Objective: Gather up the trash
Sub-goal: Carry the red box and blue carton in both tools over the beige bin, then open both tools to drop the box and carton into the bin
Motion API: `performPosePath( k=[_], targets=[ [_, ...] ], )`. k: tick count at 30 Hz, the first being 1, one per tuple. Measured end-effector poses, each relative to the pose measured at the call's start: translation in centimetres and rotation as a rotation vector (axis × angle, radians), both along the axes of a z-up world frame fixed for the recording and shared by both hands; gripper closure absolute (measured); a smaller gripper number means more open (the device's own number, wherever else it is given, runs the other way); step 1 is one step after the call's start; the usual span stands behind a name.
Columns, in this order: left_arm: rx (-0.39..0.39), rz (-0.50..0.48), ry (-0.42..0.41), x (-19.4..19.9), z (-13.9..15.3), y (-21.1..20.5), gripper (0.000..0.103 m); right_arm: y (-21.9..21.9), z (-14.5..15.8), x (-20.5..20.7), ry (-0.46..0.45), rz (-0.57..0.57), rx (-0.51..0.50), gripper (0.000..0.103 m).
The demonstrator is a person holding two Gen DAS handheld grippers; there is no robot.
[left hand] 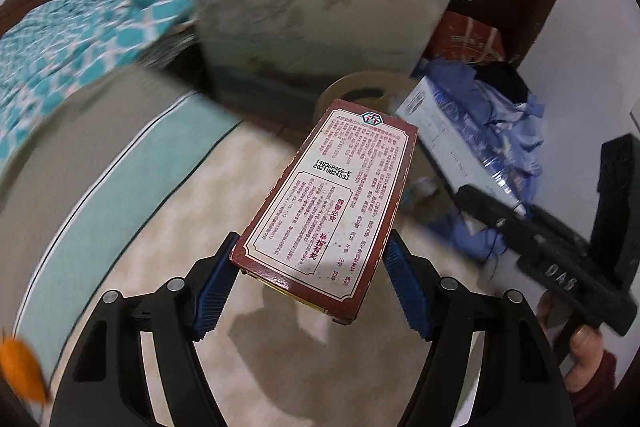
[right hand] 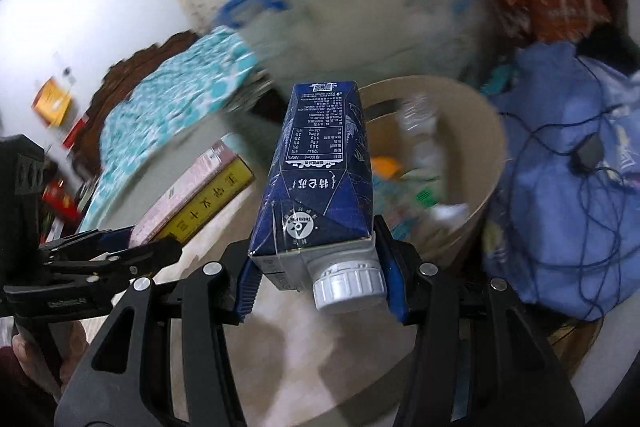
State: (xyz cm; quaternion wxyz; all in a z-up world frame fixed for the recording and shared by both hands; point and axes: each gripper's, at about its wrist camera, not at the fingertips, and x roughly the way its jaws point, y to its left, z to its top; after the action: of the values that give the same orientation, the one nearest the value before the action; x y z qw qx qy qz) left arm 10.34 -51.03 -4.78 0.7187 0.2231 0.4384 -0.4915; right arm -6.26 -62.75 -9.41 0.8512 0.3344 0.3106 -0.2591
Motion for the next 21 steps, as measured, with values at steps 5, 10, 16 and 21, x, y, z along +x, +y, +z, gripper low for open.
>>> performPosePath(
  k=[5,10,16,21],
  targets=[
    [0.023,-0.025,0.017,0.2,-0.9,-7.3,0.012,-3.2,-0.5,-0.3,0.004,-0.073,-0.004,0.027],
    [-0.019,-0.023,0.040,0.1,-0.6,-5.3,0.013,-1.5,0.7,-3.1,-0.062,-0.128,-0.083,0.027],
    [-0.044,0.037,0.044,0.7,0.0,3.1,0.013,2.0,2.0,-2.6,-0.140,-0.047,-0.076,0.027],
    [-0.035,0.135,-0.016,1.6,0.3,14.0,0.013,6.6,2.7,1.7,-0.157,0.134,-0.054,0.027]
  ],
)
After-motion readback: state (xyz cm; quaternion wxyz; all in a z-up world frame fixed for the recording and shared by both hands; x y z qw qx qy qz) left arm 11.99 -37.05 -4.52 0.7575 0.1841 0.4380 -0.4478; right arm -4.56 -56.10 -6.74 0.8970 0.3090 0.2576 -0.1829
